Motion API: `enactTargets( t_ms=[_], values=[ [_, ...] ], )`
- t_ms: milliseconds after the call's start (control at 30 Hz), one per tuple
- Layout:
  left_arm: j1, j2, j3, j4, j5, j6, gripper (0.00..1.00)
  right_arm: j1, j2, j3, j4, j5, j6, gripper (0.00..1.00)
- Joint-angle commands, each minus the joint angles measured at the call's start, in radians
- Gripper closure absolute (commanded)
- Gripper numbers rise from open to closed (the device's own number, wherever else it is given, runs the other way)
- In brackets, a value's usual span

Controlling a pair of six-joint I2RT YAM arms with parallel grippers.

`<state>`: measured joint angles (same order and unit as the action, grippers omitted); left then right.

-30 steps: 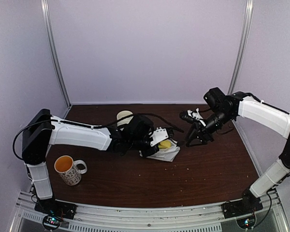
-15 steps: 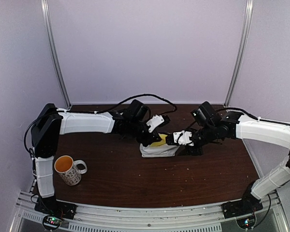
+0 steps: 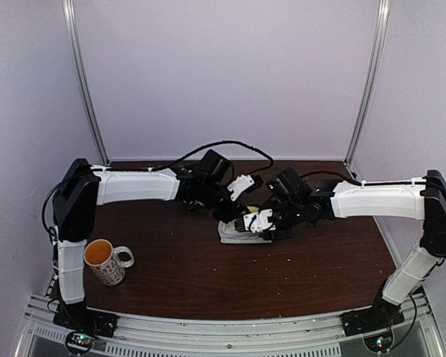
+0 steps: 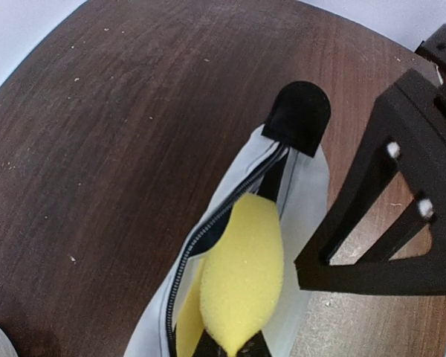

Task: Sort the hair-cutting tools
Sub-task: Adjust the sponge in the kit bag.

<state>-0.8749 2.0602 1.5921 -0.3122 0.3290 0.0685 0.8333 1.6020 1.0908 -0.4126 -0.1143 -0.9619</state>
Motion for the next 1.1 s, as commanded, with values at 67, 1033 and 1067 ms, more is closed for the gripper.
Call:
enactTargets(
  t_ms=[67, 1033, 1067],
  values=[
    [0.014, 0.028, 0.056, -0.001, 0.049, -0.016, 1.0, 0.027, 0.067, 0.038, 0.061, 0.08, -0.028, 0.57],
    [0.016, 0.015, 0.05, -0.166, 0.016, 0.117, 1.0, 0.15, -0.101, -0.132, 0.124, 0.088, -0.047, 1.0],
    [0.013, 0.005, 0.029, -0.173, -0.004, 0.121, 1.0, 0.15, -0.108, -0.145, 0.162, 0.128, -0.038, 1.0]
  ],
)
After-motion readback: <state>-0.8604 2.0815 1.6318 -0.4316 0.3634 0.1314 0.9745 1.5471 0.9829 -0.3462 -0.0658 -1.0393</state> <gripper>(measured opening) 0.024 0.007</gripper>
